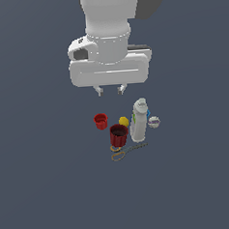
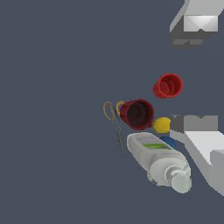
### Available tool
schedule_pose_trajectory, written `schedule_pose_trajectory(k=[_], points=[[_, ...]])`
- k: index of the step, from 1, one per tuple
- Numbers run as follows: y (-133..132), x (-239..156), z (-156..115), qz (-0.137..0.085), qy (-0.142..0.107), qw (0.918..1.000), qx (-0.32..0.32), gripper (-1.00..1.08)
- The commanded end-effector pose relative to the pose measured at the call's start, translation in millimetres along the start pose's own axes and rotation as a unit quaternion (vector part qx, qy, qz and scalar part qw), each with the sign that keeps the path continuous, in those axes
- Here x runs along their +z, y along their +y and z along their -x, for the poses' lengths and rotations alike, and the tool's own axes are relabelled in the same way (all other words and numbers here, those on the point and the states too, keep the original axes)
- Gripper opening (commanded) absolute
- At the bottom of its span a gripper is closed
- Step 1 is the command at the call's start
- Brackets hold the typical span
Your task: Pick up a designated object from a clutter of objects.
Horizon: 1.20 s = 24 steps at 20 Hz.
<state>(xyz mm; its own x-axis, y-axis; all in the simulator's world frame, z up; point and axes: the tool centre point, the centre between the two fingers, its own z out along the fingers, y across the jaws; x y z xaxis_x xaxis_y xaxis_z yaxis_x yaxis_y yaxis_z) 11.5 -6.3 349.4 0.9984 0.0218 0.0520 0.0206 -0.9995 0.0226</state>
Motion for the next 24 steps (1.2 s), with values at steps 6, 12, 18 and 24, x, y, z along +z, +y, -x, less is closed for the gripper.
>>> schedule_pose_trajectory(k=[6, 12, 18, 24], points=[[1, 21, -3, 0.005, -0.017, 0.9993, -0.032, 0.28], [1, 60, -8, 0.011, -0.047, 0.9948, -0.089, 0.28], [2, 118, -9, 0.014, -0.092, 0.9803, -0.174, 0.28], [2, 173, -5, 0.01, -0.135, 0.9579, -0.253, 0.28]])
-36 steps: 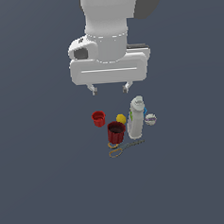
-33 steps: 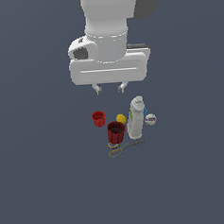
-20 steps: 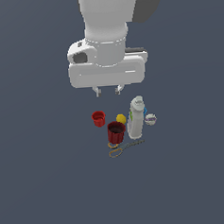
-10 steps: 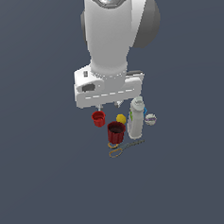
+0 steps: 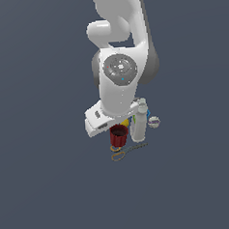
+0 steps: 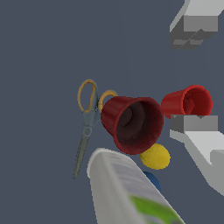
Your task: Pick up a designated object from a clutter of objects.
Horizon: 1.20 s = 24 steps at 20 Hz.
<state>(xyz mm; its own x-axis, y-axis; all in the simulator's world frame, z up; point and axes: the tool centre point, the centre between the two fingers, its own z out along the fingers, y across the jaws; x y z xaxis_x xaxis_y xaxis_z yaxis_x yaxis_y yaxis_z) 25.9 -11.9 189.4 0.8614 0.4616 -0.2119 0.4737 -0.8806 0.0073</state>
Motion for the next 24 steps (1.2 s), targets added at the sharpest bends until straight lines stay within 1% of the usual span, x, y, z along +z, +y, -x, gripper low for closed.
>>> schedule_pose_trajectory(k=[1, 5, 10, 18, 24], points=[[0, 20, -3, -0.002, -0.015, 0.9994, -0.031, 0.28], [-1, 44, -6, -0.006, -0.032, 0.9972, -0.067, 0.28], [-2, 63, -7, -0.01, -0.045, 0.9945, -0.094, 0.28], [-3, 69, -7, -0.011, -0.047, 0.9939, -0.099, 0.28], [-3, 91, -5, -0.011, -0.048, 0.9937, -0.101, 0.28]])
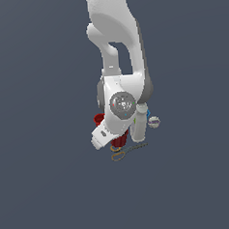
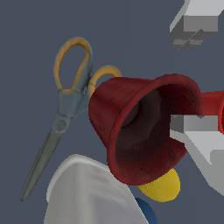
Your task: Pick up a designated object from a clutter of objects.
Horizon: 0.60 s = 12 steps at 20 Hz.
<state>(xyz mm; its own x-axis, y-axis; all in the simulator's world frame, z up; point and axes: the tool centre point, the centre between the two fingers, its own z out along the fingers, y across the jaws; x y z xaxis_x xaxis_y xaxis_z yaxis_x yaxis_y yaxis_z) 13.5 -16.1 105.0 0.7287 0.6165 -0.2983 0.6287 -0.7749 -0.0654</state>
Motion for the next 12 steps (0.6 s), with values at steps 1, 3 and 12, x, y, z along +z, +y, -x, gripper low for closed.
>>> schedule_pose_trajectory(k=[1, 3, 12], points=[[-0.3, 8.3, 0.2, 0.0, 0.0, 1.0, -0.001, 0.28], [-0.4, 11.2, 0.3, 0.0, 0.0, 1.0, -0.001, 0.28], [-0.4, 11.6, 0.3, 0.0, 0.0, 1.0, -0.001, -1.0]])
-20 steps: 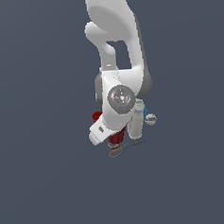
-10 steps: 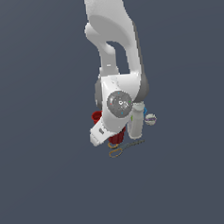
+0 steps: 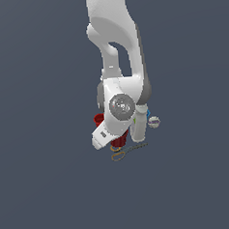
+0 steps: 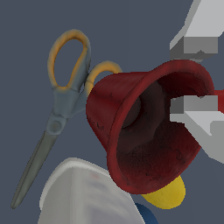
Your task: Pick up a designated object from a clutter of objects.
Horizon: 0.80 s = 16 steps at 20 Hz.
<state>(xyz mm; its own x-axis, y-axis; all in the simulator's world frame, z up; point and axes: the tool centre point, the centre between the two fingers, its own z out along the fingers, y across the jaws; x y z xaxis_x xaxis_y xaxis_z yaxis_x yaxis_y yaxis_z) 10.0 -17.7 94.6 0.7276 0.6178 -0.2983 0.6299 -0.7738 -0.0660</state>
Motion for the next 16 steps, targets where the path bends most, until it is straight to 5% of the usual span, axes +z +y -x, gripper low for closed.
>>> schedule_pose_trajectory(k=[1, 16], points=[[0, 0, 0, 0.0, 0.0, 1.0, 0.0, -1.0], [29, -49, 42, -0.001, 0.0, 1.0, 0.0, -1.0]])
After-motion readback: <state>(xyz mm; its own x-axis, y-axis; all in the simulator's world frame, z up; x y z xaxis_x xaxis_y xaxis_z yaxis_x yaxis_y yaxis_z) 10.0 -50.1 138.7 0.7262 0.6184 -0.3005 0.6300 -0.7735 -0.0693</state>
